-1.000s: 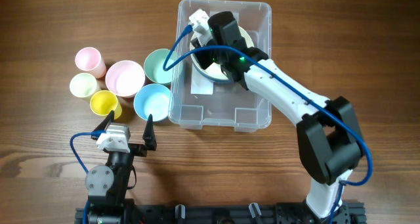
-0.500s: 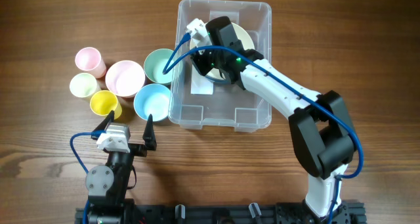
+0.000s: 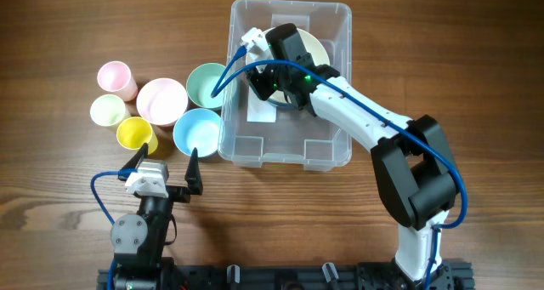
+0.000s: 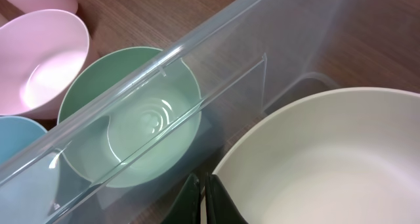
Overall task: Pack container
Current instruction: 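Press the right gripper on the stacked bowls to settle them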
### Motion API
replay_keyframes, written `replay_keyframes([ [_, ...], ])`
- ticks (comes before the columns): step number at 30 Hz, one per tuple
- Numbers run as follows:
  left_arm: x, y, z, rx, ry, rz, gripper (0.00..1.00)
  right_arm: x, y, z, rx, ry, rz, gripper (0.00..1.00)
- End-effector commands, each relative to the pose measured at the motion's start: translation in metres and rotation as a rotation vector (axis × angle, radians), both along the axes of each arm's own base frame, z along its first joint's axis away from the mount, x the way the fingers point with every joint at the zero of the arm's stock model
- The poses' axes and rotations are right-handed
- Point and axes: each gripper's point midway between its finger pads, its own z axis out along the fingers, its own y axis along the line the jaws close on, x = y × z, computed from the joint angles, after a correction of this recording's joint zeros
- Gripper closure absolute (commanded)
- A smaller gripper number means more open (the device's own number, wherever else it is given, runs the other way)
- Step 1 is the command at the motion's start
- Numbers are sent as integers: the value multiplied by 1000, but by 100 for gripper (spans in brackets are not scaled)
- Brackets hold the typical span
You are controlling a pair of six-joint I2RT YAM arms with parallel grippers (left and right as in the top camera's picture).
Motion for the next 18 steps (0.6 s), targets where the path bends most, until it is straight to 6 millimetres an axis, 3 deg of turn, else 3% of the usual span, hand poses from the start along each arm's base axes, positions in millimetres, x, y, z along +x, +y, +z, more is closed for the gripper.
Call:
replay_keyframes([
  [1, 0, -1, -5, 9, 7, -4, 0, -2, 4, -8, -8, 16, 23, 96],
  [18, 0, -1, -5, 9, 7, -4, 0, 0, 1, -9, -20, 12, 10, 96],
])
